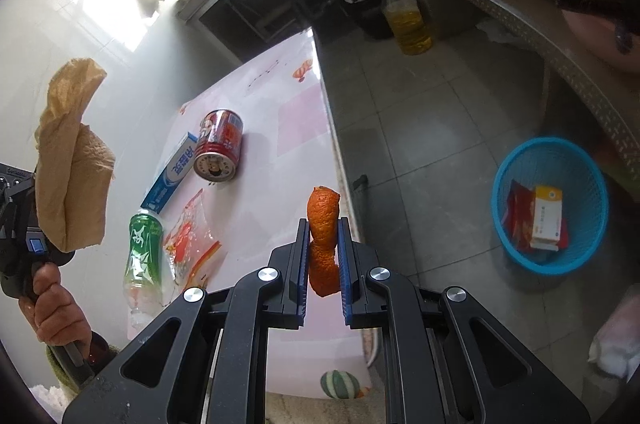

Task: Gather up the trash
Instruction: 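Carry the brown paper with the left gripper while the right gripper carries the orange peel to the wastebasket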

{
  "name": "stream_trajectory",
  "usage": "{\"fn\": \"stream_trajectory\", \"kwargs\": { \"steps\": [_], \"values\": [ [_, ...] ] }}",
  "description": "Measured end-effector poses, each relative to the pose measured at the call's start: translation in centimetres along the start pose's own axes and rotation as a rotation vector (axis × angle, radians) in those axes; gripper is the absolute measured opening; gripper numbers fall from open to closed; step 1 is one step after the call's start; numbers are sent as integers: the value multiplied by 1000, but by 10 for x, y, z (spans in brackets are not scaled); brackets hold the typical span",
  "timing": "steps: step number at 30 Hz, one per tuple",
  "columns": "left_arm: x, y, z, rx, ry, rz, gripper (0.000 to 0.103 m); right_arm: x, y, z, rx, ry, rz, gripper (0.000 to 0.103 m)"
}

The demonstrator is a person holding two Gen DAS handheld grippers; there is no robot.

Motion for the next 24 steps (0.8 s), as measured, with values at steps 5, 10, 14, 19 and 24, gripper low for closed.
{"fn": "stream_trajectory", "kwargs": {
  "steps": [5,10,14,19,24],
  "values": [
    [64,-27,1,111,96,135,6,-34,-61,-7,161,-74,-70,12],
    [153,-57,-10,212,255,204,6,-48,-119,-29,323,-87,-125,12],
    [241,-71,-29,292,410,275,6,-36,-153,-40,426,-61,-140,12],
    [351,-65,-62,343,633,358,7,-12,-190,-38,510,-32,-163,12],
    [438,-46,-89,357,757,405,7,18,-229,-25,568,-5,-203,13]
  ]
}}
Point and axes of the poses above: each gripper's, at about its wrist camera, not at the fingertips, and x roughly the way its jaws point, y to its left, z to its top, the point moved 3 cm from there along x, roughly the way its jaws point, and after that the axes turned 8 degrees about y, right-handed, at the moved point
